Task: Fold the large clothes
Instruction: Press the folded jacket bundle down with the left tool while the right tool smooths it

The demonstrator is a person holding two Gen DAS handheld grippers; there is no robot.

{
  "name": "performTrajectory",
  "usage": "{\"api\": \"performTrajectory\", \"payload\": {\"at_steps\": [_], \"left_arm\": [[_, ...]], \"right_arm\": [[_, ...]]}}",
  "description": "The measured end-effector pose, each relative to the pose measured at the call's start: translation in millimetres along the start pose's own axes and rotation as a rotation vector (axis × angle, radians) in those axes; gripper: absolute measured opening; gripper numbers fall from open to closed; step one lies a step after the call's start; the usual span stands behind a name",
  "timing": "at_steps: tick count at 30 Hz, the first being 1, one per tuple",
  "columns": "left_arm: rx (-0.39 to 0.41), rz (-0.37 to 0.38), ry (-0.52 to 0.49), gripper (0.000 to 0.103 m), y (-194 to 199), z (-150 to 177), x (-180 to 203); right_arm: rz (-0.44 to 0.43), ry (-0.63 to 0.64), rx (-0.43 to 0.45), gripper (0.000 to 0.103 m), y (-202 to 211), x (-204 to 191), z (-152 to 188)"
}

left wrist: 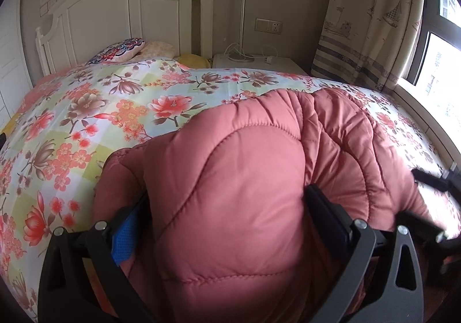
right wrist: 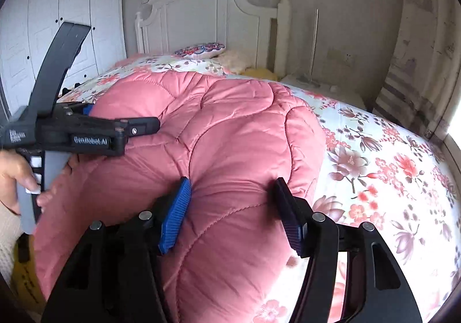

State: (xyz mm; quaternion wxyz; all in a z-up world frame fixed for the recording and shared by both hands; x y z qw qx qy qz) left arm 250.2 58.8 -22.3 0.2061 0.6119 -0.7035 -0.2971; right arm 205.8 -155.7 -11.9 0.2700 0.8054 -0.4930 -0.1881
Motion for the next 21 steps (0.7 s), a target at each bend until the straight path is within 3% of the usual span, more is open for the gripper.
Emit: {"api": "performTrajectory", "payload": {"at_steps": [3,7,10,13,16,21], "left_arm": [[0.005,0.005,0.007,0.101,1,0,-1],[0.006,0.004,0.007,0.101,1,0,-1],[0.006,0.005,0.008,0.101,1,0,-1],[-0.003,-0.008,-0.002,0.101,-1,1,0],[-0.003,-0.003,-0.003,0.101,-1,1,0],[0.006,-0.007,0.0,0.101,1,2,0]], "right_arm": [[0.07,0.049,0.04,0.058,10,6,-30],[0.056,-0.025,0.083,0.058,-2,34,-71],[0.042,-0.045,0.037,0.058,-37,48,-86],[0.053,-0.016,-0.158,0.058,-95,52,-67],[0.011,-0.082,-0.176,0.058,-100,63,-63],[0.066,-0.067,-0.134,0.058,-81,59,-93]]}}
Point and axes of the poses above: each gripper's, at about its wrist camera, not at the fingertips, and y roughly against the way its jaws point, x to its right, z to its underside, the point moved 2 cm from there along -y, roughly the way its jaws point, and after that the axes turned 10 degrees about -z, right-handed, at the moved point
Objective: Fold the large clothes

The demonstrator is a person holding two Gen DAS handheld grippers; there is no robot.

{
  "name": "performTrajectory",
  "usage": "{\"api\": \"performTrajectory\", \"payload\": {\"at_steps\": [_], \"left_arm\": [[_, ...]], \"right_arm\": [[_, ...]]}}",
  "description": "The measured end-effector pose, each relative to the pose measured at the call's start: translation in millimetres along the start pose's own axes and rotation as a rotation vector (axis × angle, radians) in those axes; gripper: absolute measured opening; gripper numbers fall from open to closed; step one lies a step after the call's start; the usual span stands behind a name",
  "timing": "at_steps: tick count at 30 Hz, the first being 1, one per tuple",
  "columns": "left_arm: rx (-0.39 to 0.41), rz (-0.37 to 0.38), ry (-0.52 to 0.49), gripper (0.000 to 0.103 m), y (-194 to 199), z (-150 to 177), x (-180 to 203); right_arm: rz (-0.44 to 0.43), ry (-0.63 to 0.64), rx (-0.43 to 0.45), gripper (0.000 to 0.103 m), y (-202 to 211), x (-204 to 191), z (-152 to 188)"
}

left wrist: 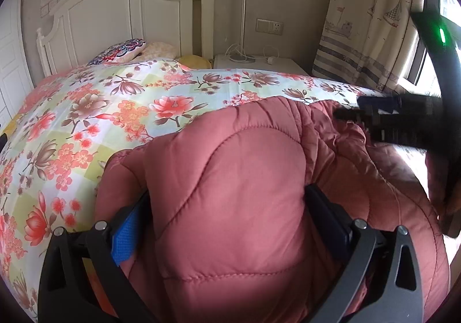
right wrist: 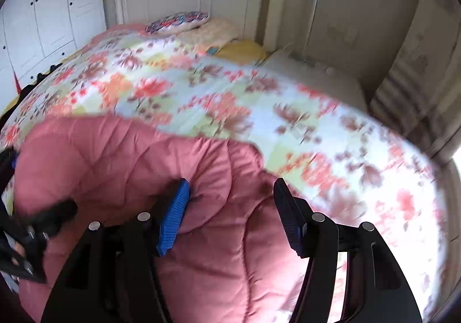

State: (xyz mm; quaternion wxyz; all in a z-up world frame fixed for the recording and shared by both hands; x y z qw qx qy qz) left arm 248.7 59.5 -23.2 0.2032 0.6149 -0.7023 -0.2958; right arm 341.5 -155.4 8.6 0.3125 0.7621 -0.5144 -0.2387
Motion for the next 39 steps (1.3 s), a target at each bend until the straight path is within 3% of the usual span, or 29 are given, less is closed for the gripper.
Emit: {"api": "performTrajectory", "payload": {"at_steps": [2,4,6,7,12,17,18,20,22,24,29,31,36,39], "left_arm": [[0.0,-0.003,-0.001,0.101,0,0,0],[-0.003,-0.001,-0.001,0.101,0,0,0],[-0.011,-0.006,-0.002,0.101,-1,0,0],[-0.017,-0.009,-0.003,0.101,-2,1,0],[-0.013,0.003,0.002,0.101,-1,1,-1],[-0.013,0.013,0.019,0.101,-1,1,-5],[-0.014,0.012,0.018,0.101,-1,1,-5],[-0.017,0.005,0.01,0.101,-1,1,-3],[-0.016,-0.001,0.002,0.101,-1,2,-2],[-0.015,0.001,0.008,0.101,-1,1,-2],[-0.022,0.008,0.016,0.101,-2,1,-4],[-0.02,0.005,0.016,0.101,-2,1,-5],[-0.021,-0.013,-0.001,0.101,-1,2,-1],[-0.017,-0.021,0.002,0.101,0,3,-2]], "right_arm": [[-0.004,-0.001,0.026,0.059,-2,-1,-14],[0.031,0.02,-0.011,0.059,-15,-3,-21],[0.025,0.042,-0.196,0.059,-60,-8,-7],[0.01,0.036,-0.23,0.059,-70,-8,-2],[0.038,0.001,-0.181,0.069,-57,-1,0],[0.041,-0.046,-0.049,0.07,-17,0,-2],[0.062,-0.06,-0.03,0.075,-13,2,-1],[0.103,-0.09,-0.093,0.076,-30,11,6],[0.021,-0.154,-0.157,0.076,-47,19,19],[-0.01,-0.179,-0.136,0.076,-36,24,19],[-0.024,-0.066,0.033,0.077,38,-18,28],[-0.046,-0.011,0.089,0.085,65,-41,44],[-0.009,0.135,0.047,0.087,67,-84,97],[-0.038,0.057,0.042,0.087,79,-76,94]]}}
Point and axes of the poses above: each gripper's, at about its wrist camera, not at the fingertips, and y roughly against the way its jaws point, x to its right, z to its underside, the point moved 2 cm from there along -y, roughly the way its jaws point, and after that the axes turned 10 degrees about -z, right-handed, at the moved point
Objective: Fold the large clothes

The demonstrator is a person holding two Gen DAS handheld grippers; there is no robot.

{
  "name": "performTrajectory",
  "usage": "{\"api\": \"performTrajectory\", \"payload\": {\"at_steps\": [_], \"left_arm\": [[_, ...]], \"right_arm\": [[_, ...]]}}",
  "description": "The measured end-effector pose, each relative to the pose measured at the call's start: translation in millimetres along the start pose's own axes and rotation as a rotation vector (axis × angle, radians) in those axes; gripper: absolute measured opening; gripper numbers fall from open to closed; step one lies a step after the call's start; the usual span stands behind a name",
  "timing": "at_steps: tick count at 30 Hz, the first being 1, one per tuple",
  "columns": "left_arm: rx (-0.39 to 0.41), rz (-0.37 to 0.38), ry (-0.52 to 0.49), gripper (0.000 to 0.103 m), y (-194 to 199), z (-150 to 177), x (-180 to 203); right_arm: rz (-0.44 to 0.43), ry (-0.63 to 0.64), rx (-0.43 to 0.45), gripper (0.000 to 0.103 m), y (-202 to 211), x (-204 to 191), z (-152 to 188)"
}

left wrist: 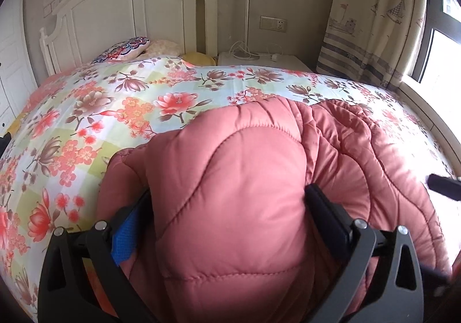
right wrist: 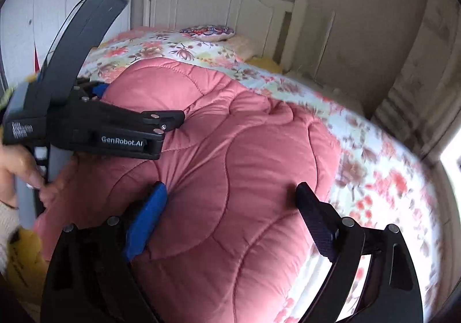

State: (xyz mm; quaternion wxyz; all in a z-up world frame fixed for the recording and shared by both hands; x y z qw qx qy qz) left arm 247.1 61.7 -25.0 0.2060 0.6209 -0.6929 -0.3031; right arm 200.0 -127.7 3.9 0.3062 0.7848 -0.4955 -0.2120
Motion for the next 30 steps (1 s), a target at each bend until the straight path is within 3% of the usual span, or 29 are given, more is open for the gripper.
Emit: {"api": "performTrajectory", "payload": {"at_steps": [4,7,12,15,17,18,21,23,27,28,30], "left_arm": [[-0.012,0.016,0.016,0.101,-2,0,-3],[-0.006,0.018,0.015,0.101,-2,0,-2],[-0.035,0.032,0.02,0.101,-7,1,-2],[-0.073,0.064,0.03,0.101,-13,1,-5],[-0.081,0.07,0.034,0.101,-14,1,-5],[-0.084,0.073,0.035,0.101,-15,1,-5],[-0.085,0.073,0.035,0.101,-15,1,-5],[-0.085,0.073,0.036,0.101,-16,0,-5],[-0.086,0.074,0.035,0.101,-16,0,-5],[-0.088,0.073,0.033,0.101,-16,1,-5],[-0.091,0.064,0.027,0.101,-16,0,-4]], "right_arm": [[0.021,0.094,0.107,0.087,39,-30,12],[0.043,0.193,0.058,0.088,28,-50,35],[0.014,0.127,0.104,0.088,46,-42,54],[0.116,0.236,0.202,0.088,81,-56,76],[0.12,0.266,0.225,0.088,91,-66,100],[0.119,0.278,0.22,0.091,91,-69,110],[0.227,0.34,0.184,0.091,76,-77,140],[0.242,0.326,0.159,0.09,64,-73,144],[0.236,0.258,0.191,0.089,60,-67,133],[0.282,0.254,0.193,0.087,59,-65,130],[0.287,0.216,0.192,0.078,58,-54,126]]}}
Point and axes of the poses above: each gripper's, at about its wrist camera, not at the fingertips, and y roughly against the way its jaws point, x to its right, z to its underside, the point moved 2 cm from there along -y, roughly the way its jaws point, and after that the axes turned 10 degrees about -z, right-handed, at the moved point
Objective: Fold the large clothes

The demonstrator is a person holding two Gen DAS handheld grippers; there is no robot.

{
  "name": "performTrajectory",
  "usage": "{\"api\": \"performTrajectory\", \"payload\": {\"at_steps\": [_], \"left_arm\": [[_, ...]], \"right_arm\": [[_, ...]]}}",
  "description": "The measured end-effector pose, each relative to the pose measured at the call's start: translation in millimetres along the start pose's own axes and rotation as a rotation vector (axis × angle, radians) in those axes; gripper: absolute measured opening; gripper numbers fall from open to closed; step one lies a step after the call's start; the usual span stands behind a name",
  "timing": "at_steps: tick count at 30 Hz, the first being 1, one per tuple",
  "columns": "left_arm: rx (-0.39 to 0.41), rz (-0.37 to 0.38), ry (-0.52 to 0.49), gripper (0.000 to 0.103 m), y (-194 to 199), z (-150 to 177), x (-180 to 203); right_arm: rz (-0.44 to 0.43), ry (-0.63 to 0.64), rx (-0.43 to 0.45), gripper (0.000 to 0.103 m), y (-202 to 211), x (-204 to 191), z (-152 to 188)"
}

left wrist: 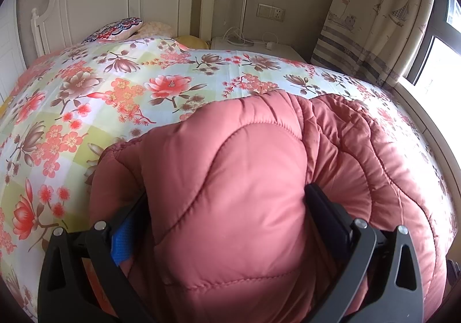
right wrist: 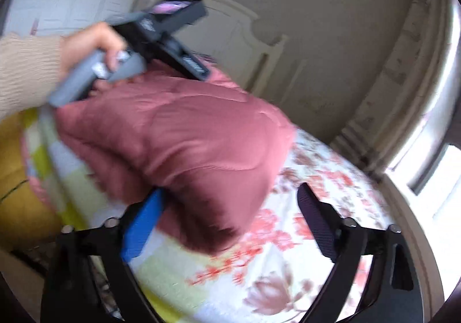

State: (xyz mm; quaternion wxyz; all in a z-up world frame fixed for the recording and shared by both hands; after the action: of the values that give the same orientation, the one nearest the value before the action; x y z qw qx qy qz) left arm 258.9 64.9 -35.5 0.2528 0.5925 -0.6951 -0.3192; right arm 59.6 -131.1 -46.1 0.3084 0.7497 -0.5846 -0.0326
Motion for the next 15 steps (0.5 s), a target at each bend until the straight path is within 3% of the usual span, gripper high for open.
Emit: {"api": "performTrajectory", "payload": {"at_steps": [2,3,4,6,8,11,13,14,15], "left_arm": [[-0.015,-0.03,-0.029,0.101,0,-3,5],[-0.025,-0.055,-0.05,0.101,1,-5,9],[-0.032,-0.076,-0.066,0.101,2,-7,11],[-0.036,-0.108,-0.093,0.101,4,-9,14],[-0.033,-0.104,-0.074,0.101,2,-7,10],[0.01,-0.089,-0.05,0.101,3,-2,7],[0.046,-0.084,-0.062,0.101,7,1,10],[0.063,-0.098,-0.079,0.101,8,2,13],[0.065,-0.099,-0.081,0.101,8,2,12]], "right_arm": [[0.028,-0.038,-0.013,0.074,-6,6,-3],[0.046,-0.023,-0.02,0.048,-7,3,-7],[0.04,-0.011,-0.003,0.032,-4,0,-12],[0.125,0.02,0.128,0.021,22,-8,-31],[0.159,0.055,0.153,0.021,27,-12,-43],[0.153,0.03,0.072,0.021,7,-3,-33],[0.102,0.039,-0.06,0.023,-12,-1,-17],[0.055,0.033,-0.07,0.033,-12,-2,-9],[0.019,0.031,-0.068,0.033,-5,-2,-6]]}}
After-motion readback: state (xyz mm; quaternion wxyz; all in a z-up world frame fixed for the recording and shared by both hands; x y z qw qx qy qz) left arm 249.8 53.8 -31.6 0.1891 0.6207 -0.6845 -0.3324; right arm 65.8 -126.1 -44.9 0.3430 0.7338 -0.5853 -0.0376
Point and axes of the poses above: each gripper's, at about its wrist camera, not at the fingertips, and y roughly against the way its jaws point, x to its right, z to its underside, the point moved 2 cm from there along -y, roughly the way its jaws point, and after that the axes turned 10 degrees about -z, right-handed, at the moved point
